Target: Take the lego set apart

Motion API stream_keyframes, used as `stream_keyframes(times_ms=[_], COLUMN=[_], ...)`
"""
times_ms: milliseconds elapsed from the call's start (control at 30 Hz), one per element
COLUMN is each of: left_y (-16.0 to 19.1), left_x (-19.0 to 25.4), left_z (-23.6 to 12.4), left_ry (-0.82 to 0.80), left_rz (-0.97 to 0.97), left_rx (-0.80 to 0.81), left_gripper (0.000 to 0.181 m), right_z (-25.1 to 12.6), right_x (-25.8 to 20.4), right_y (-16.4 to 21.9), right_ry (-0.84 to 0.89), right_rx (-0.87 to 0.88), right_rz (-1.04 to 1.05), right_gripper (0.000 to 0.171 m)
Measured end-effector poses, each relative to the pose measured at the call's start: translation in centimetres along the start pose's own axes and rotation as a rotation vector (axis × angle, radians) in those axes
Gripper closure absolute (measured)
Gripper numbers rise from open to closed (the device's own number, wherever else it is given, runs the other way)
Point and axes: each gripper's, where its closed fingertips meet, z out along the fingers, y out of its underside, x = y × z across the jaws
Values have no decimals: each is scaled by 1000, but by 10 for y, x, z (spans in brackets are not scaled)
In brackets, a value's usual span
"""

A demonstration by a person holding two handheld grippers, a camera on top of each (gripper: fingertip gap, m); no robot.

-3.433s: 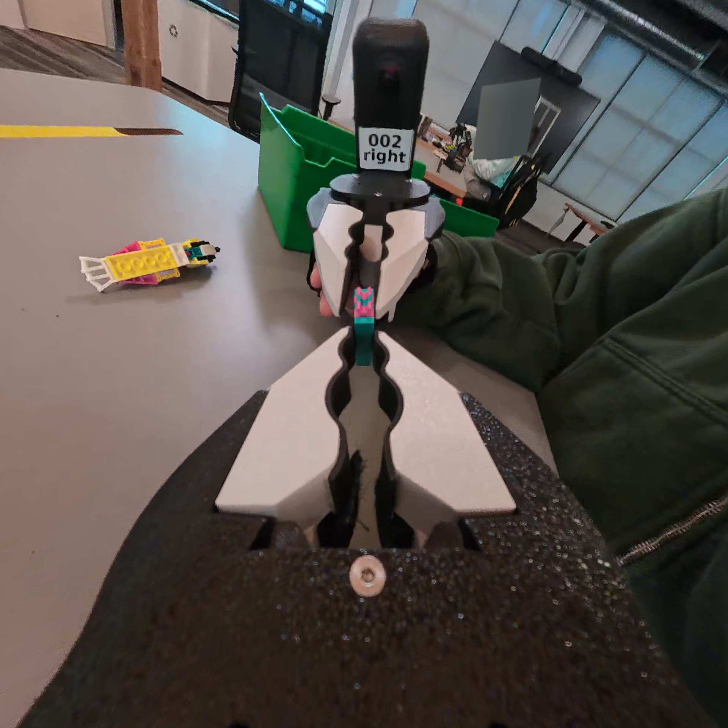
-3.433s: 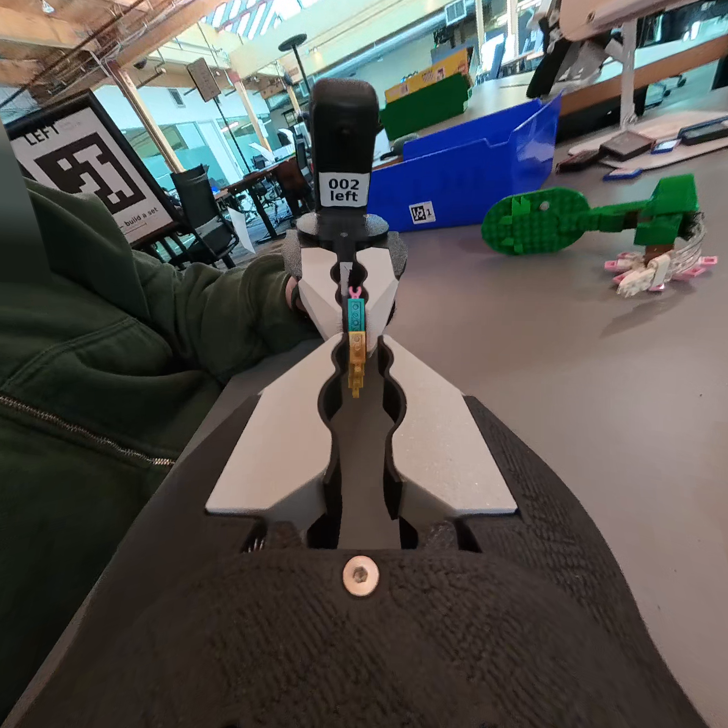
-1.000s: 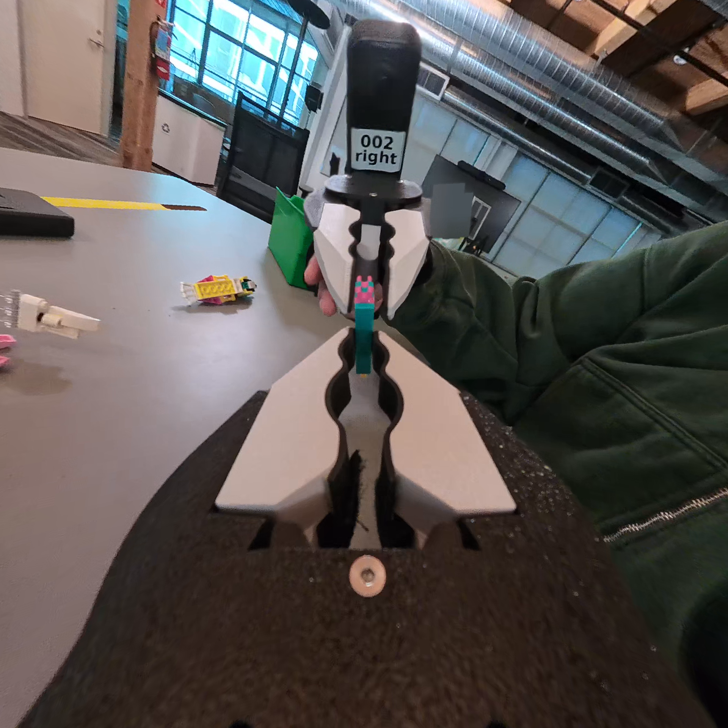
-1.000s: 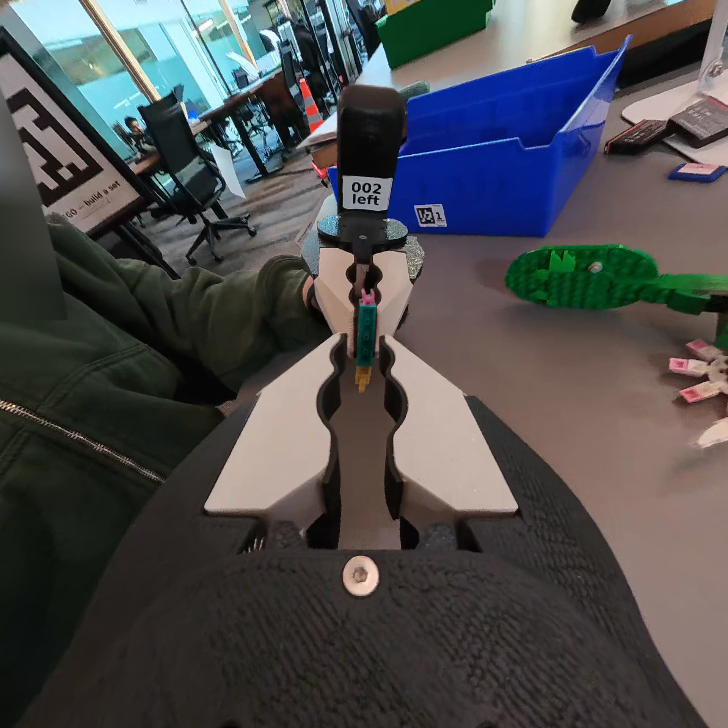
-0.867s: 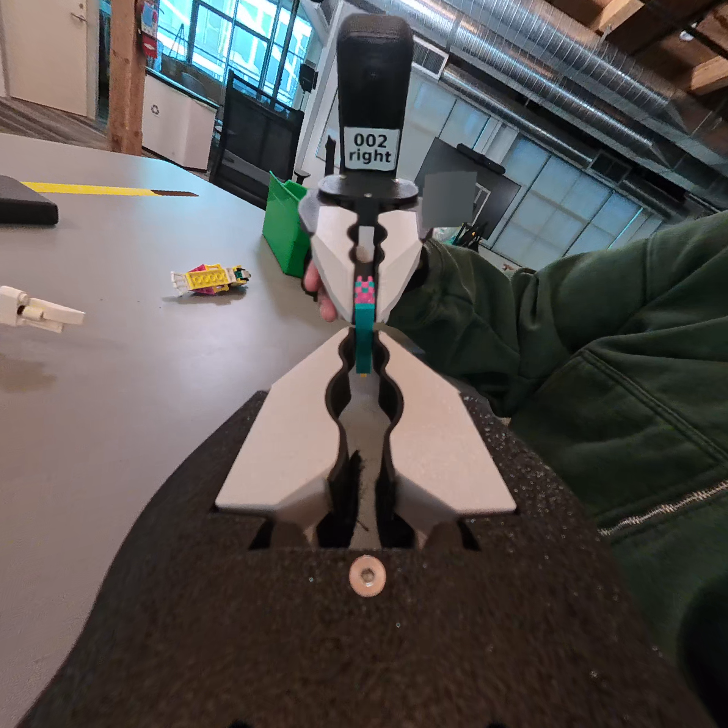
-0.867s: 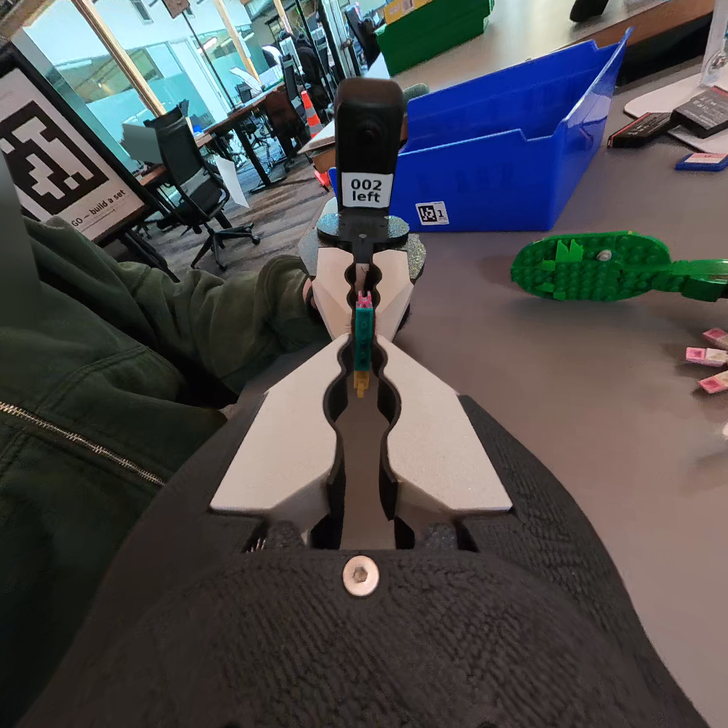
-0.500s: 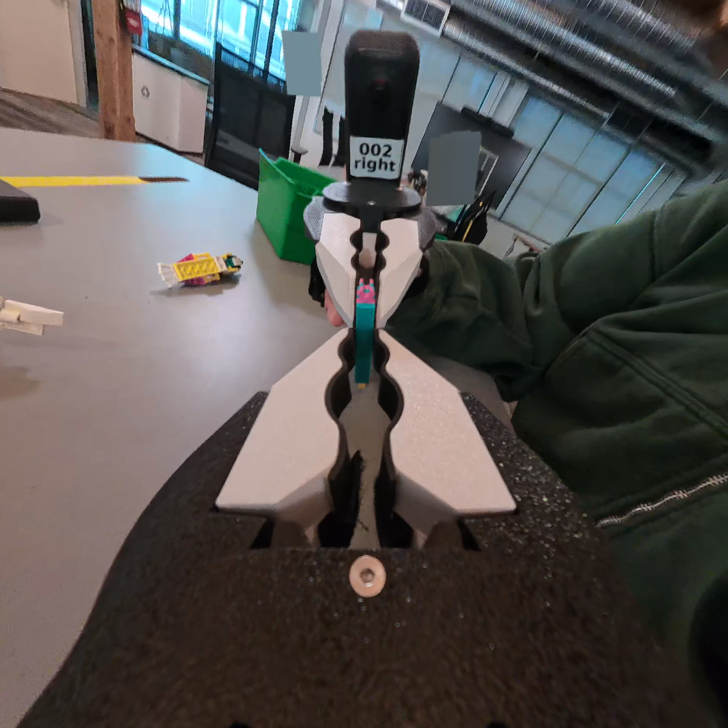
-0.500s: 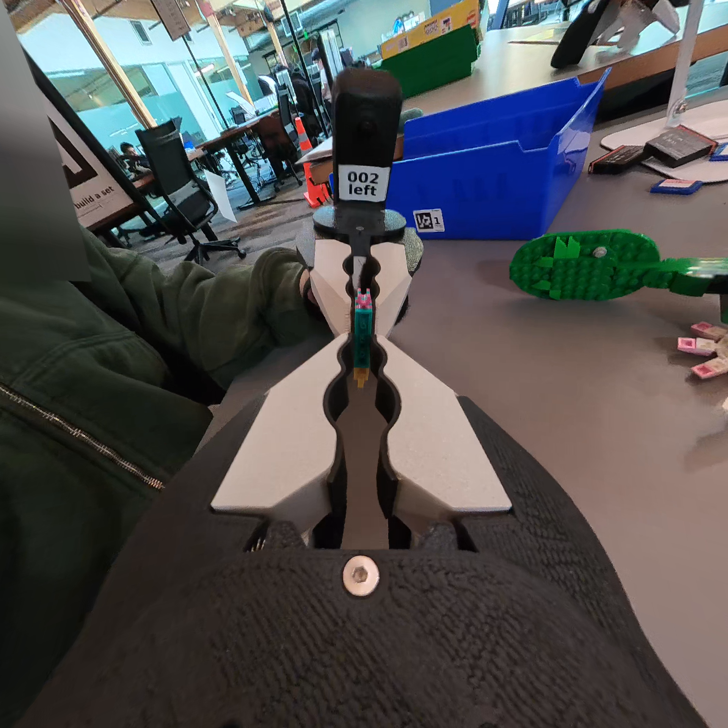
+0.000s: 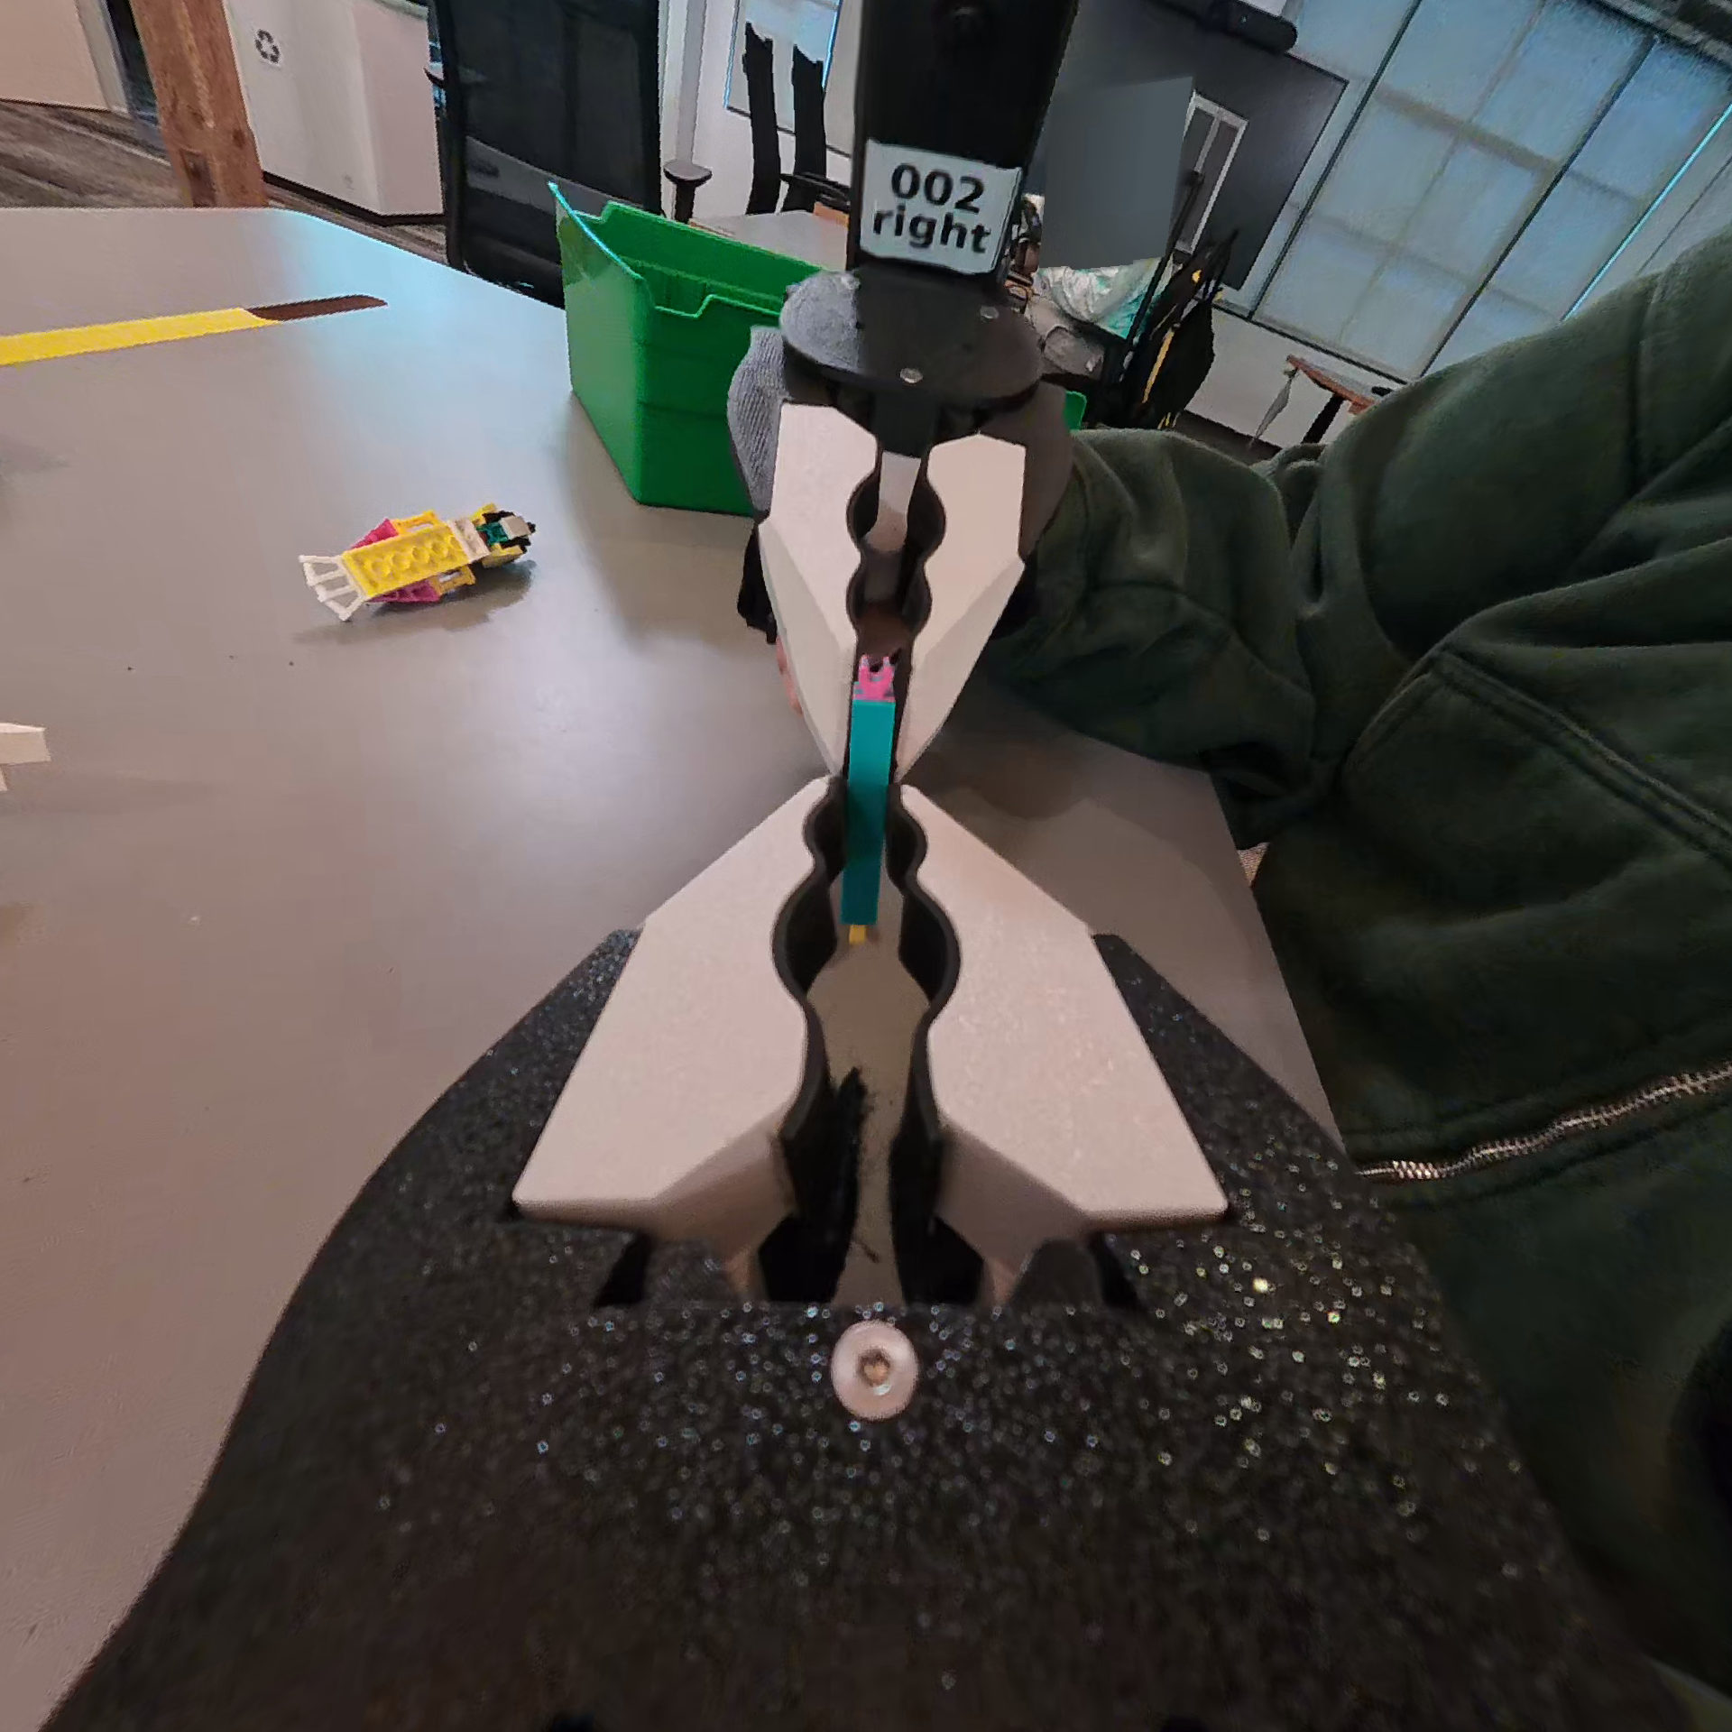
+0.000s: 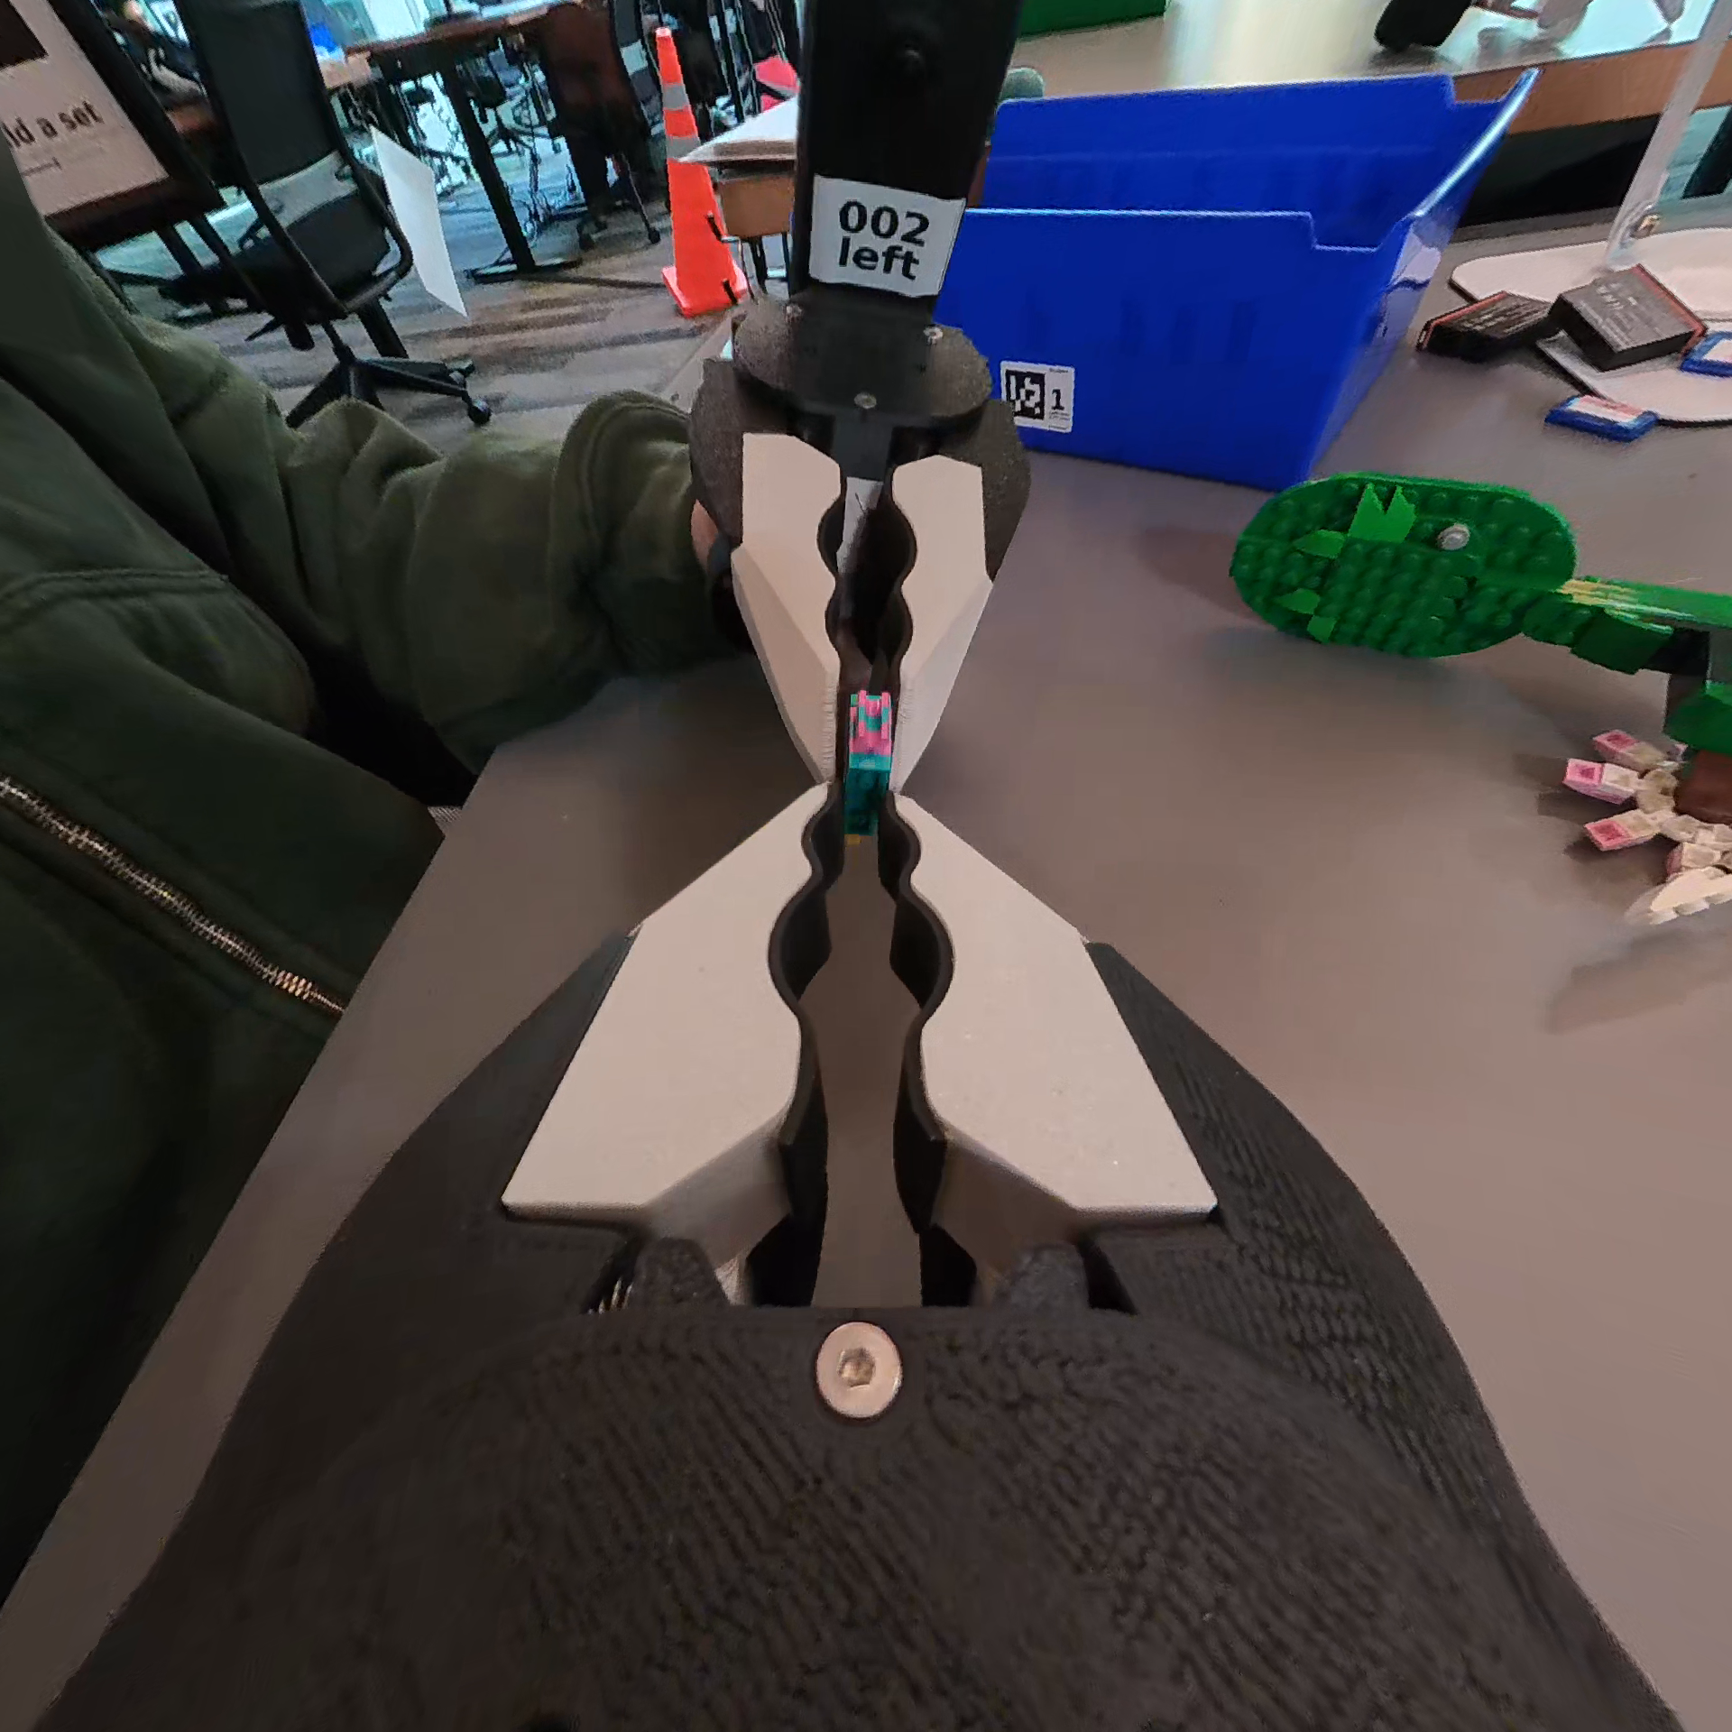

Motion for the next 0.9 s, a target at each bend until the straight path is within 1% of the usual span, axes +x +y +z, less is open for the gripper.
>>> stream_keyframes(times_ms=[67, 167, 200, 233, 267, 300, 333, 400, 467, 500, 600, 667, 833, 900], left_y=[1, -4, -24, -47, -54, -52, -50, -44, -41, -40, -36, -36, -31, -29], left_x=[1, 4, 8, 5, -6, -17, -20, -21, -13, -9, -6, -5, -3, -3], left_z=[0, -2, -22, -54, -79, -90, -88, -65, -41, -33, -21, -19, -14, -11], left_ry=[6, 27, 72, 78, 11, -61, -77, -47, 7, 21, 51, 66, 73, 75], left_rz=[-5, -29, -51, -76, -73, -68, -72, -109, -115, -114, -144, -162, -162, -164], left_rx=[-3, 35, 166, 329, 397, 402, 389, 344, 298, 288, 269, 275, 243, 235], left_gripper=[176, 175, 175, 176, 176, 176, 176, 176, 175, 176, 175, 176, 175, 175], right_z=[0, -5, -16, -34, -49, -60, -65, -55, -40, -33, -18, -9, -2, 0], right_x=[-1, -4, 9, 21, 21, 22, 25, 28, 24, 23, 16, 13, 16, 14], right_y=[2, 4, 19, 29, 23, 13, 8, -2, -15, -20, -35, -36, -38, -38], right_ry=[9, 19, 106, 176, 170, 172, 196, 194, 117, 92, 22, 1, -19, -33], right_rx=[-26, -60, -141, -166, -75, 18, 69, 192, 305, 338, 404, 403, 436, 444], right_rz=[-32, -70, -93, -73, -7, 40, 58, 103, 201, 230, 277, 290, 341, 350], right_gripper=[166, 168, 170, 171, 171, 171, 171, 171, 159, 157, 148, 153, 156, 165])
